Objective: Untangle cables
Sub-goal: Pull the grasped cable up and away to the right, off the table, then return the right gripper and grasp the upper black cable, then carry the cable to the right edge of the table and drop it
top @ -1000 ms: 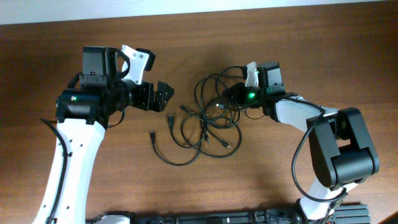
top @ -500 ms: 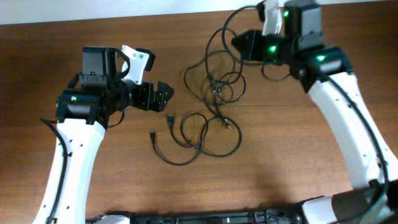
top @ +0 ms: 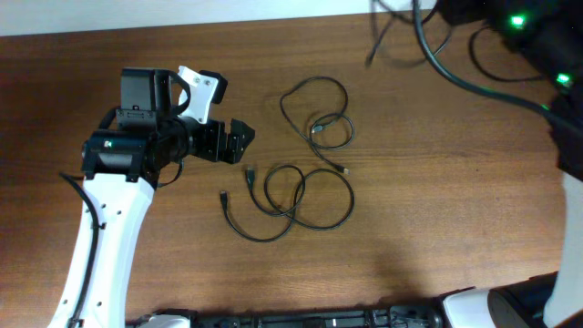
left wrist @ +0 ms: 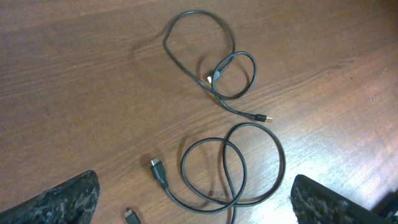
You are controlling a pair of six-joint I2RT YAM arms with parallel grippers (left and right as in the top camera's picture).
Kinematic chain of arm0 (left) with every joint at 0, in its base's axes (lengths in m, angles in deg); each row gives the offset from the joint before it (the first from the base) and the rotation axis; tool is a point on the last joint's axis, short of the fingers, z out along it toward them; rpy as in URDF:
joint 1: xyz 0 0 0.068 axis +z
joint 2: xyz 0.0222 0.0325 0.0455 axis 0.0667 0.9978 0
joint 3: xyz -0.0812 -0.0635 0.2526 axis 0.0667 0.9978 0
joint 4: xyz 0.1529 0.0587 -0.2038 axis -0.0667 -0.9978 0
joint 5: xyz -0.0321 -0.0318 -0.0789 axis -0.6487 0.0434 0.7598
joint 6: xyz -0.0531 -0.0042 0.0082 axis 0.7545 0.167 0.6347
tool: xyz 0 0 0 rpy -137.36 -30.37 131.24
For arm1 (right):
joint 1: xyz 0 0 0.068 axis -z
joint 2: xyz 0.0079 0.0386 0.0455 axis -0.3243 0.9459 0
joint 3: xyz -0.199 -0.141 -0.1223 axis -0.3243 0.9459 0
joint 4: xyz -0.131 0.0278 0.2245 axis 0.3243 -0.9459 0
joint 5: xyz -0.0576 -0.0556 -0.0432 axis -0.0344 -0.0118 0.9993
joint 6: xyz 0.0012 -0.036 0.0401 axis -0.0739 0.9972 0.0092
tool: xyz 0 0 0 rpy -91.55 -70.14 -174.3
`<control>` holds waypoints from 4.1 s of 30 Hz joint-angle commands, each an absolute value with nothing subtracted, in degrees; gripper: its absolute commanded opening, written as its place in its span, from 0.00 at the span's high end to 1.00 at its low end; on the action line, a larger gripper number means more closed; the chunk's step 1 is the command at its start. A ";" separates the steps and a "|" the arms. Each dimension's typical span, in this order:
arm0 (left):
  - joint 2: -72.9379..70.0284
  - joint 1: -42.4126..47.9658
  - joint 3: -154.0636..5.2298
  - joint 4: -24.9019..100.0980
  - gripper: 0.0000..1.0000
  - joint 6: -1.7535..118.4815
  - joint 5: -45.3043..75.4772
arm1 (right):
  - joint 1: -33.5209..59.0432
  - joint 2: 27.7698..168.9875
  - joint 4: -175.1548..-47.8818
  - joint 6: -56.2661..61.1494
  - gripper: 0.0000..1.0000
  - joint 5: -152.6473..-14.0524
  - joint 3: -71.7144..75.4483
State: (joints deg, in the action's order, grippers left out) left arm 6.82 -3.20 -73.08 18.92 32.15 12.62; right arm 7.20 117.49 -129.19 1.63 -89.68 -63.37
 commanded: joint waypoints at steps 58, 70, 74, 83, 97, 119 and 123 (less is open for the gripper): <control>6.27 -2.87 -73.35 19.03 0.01 31.01 13.58 | 74.23 145.97 -164.25 -1.51 0.06 -62.36 -53.90; 6.27 -2.87 -73.35 19.03 0.01 31.01 13.58 | 67.41 146.02 -162.74 15.10 0.03 -91.21 -46.25; 6.27 -2.87 -73.35 19.03 0.02 31.01 13.58 | 59.09 146.02 -158.41 17.79 0.03 -91.62 -37.90; 6.27 -2.87 -73.35 19.03 0.01 31.01 13.58 | 31.92 146.06 -139.09 18.03 0.03 -91.62 -25.22; 6.27 -2.87 -73.35 19.03 0.02 31.01 13.58 | 6.50 146.06 -104.58 17.83 0.10 -91.19 -4.88; 6.27 -2.87 -73.35 19.03 0.01 31.01 13.58 | 17.03 142.58 -117.17 15.45 0.96 -91.12 -31.28; 6.27 -2.87 -73.35 19.03 0.01 31.01 13.58 | 23.13 142.56 -133.54 15.47 0.96 -75.86 -49.18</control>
